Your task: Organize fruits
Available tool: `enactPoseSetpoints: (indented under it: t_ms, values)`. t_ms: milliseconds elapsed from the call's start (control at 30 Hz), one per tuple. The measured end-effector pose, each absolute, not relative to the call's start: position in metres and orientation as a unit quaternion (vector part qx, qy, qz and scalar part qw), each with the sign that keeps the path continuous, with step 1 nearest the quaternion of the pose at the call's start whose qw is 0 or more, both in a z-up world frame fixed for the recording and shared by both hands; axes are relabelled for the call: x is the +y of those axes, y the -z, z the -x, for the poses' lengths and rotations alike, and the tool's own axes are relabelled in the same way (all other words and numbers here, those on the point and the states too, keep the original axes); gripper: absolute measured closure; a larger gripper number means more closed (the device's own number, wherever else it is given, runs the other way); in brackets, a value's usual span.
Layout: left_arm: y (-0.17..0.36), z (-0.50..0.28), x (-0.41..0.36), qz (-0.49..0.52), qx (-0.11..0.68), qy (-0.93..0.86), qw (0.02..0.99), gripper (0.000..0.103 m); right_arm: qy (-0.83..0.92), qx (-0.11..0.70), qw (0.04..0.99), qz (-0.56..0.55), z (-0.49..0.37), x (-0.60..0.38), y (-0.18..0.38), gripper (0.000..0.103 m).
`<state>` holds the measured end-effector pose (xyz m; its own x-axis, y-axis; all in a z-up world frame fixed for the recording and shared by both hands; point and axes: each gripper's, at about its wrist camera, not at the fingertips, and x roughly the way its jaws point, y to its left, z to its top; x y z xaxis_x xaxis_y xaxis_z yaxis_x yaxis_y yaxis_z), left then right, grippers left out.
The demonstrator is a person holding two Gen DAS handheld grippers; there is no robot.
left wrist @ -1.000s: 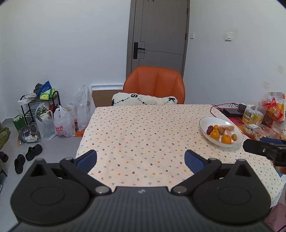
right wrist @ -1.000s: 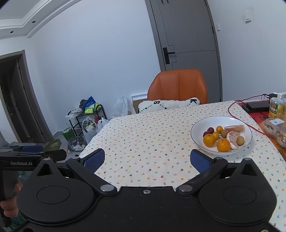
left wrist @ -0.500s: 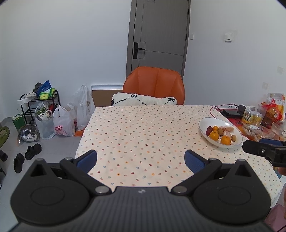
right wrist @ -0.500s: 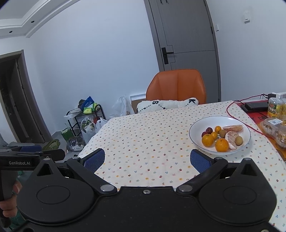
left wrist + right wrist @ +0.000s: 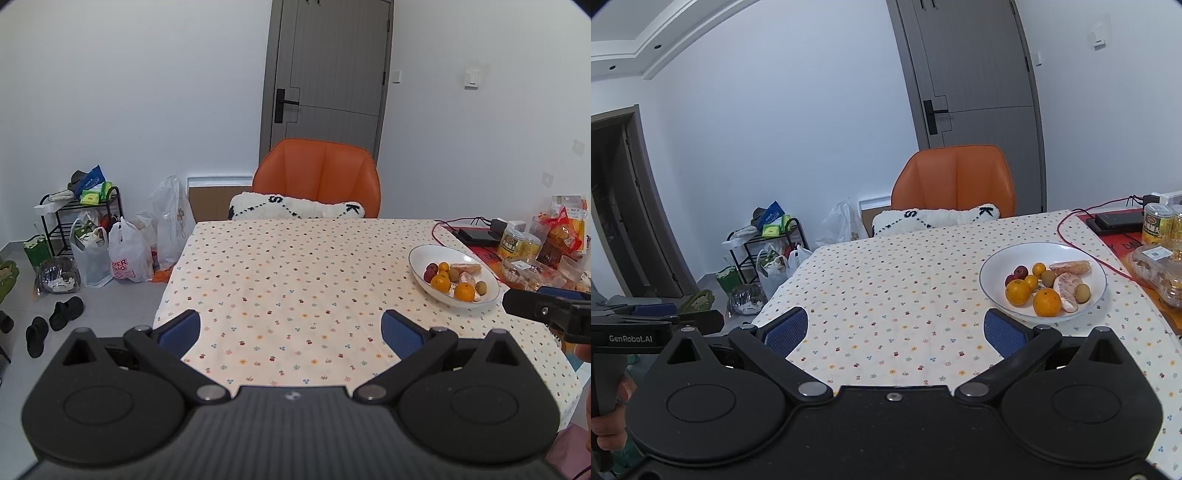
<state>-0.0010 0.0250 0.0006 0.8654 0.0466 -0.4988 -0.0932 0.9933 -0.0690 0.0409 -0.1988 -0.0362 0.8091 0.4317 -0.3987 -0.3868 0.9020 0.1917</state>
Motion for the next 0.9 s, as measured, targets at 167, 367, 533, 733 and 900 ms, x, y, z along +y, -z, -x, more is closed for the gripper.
enactPoseSetpoints:
  t_ms: [167,367,533,733,900]
  values:
    - [0.0003,-0.0003,0.0246,0.046,0.259,-0.035,0.964,0.000,-0.215,0.226,0.949,-0.051,-0.0421,-0.1992,0.0377,0.000]
    - [0.0020,-0.0009,0.0234,0.046,0.260,-0.033,0.964,0.000,-0.214,0.224,0.949,-0.050,-0.0422,-0.1993,0.0373,0.000]
    - [0.0017,-0.0011,0.0238,0.047,0.259,-0.033,0.964,0.000,-0.214,0.225,0.949,-0.049,-0.0416,-0.1984,0.0378,0.000]
    - [0.0026,-0.0015,0.0225,0.047,0.260,-0.031,0.964,0.000,-0.214,0.225,0.949,-0.048,-0.0415,-0.1983,0.0378,0.000]
    - [0.0043,-0.0022,0.0210,0.047,0.264,-0.022,0.963,0.000,-0.214,0.227,0.949,-0.048,-0.0432,-0.1985,0.0386,0.000]
